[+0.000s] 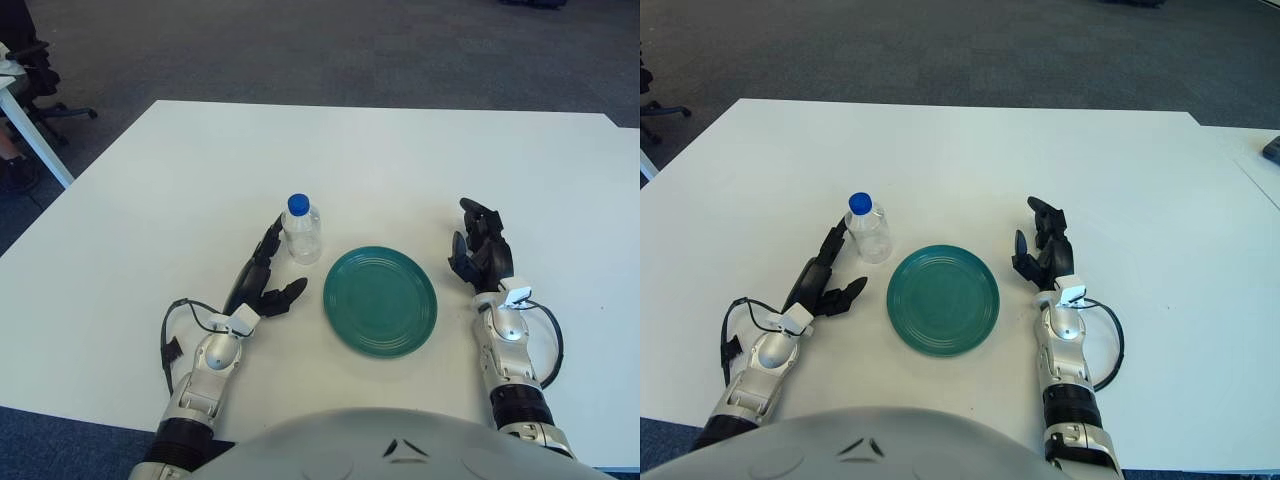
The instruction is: Put the bottle into the plate.
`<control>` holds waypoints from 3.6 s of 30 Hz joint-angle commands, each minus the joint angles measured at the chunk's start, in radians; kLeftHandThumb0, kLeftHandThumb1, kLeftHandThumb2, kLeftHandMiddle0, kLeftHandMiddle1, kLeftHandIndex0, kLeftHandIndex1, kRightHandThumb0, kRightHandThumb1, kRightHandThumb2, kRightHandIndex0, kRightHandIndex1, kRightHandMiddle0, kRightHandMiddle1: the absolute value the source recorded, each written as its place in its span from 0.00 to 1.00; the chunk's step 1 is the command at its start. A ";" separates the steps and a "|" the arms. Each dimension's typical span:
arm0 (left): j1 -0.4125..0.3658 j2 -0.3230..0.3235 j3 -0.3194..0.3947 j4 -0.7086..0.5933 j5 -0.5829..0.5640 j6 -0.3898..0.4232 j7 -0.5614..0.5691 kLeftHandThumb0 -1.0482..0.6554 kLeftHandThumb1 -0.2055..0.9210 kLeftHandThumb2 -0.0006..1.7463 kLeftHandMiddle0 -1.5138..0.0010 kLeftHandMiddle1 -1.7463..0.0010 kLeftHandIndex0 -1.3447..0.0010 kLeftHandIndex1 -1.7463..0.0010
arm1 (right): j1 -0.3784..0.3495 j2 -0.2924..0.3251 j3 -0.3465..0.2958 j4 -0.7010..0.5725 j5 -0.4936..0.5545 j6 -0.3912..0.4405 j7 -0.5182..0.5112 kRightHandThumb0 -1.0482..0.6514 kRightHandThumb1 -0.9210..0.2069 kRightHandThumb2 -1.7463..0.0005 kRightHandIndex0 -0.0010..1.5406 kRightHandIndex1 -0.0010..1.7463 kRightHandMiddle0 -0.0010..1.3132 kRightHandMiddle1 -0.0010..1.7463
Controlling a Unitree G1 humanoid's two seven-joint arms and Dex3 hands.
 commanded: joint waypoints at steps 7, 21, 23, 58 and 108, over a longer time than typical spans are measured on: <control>0.057 0.023 -0.018 0.053 0.004 0.081 -0.021 0.00 1.00 0.25 1.00 1.00 1.00 1.00 | 0.038 0.009 0.001 0.063 -0.012 0.041 -0.013 0.33 0.04 0.62 0.32 0.04 0.00 0.42; 0.027 -0.017 -0.007 0.091 -0.040 0.069 0.017 0.00 1.00 0.21 1.00 1.00 1.00 1.00 | 0.032 0.010 -0.001 0.070 -0.004 0.024 -0.010 0.34 0.03 0.62 0.33 0.05 0.00 0.40; 0.014 -0.043 0.003 0.109 -0.057 0.046 0.046 0.00 1.00 0.19 1.00 1.00 1.00 1.00 | 0.037 0.012 0.001 0.062 -0.002 0.023 -0.006 0.34 0.03 0.62 0.33 0.05 0.00 0.40; -0.156 -0.272 0.060 0.132 -0.159 0.164 0.182 0.12 0.99 0.08 0.84 0.97 1.00 0.65 | 0.063 0.039 0.014 0.041 -0.001 0.023 0.005 0.40 0.10 0.54 0.36 0.08 0.00 0.43; -0.177 -0.209 0.001 0.162 -0.113 0.189 0.104 0.01 1.00 0.29 0.76 0.98 1.00 0.44 | 0.074 0.054 0.033 0.025 -0.014 0.040 -0.007 0.39 0.11 0.53 0.33 0.10 0.00 0.44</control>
